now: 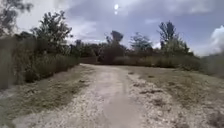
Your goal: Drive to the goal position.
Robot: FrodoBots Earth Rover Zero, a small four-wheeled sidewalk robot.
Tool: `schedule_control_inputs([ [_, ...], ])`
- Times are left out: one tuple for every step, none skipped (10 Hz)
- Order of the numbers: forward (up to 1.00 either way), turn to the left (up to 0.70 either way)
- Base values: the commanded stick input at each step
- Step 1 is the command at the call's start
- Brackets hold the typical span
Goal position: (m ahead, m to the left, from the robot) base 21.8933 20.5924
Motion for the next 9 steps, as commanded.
schedule_control_inputs([
  [0.85, -0.08],
  [0.85, 0.00],
  [0.85, 0.00],
  [0.85, 0.00],
  [0.85, 0.00],
  [0.85, 0.00],
  [0.85, 0.00],
  [0.85, 0.00],
  [0.85, 0.00],
])
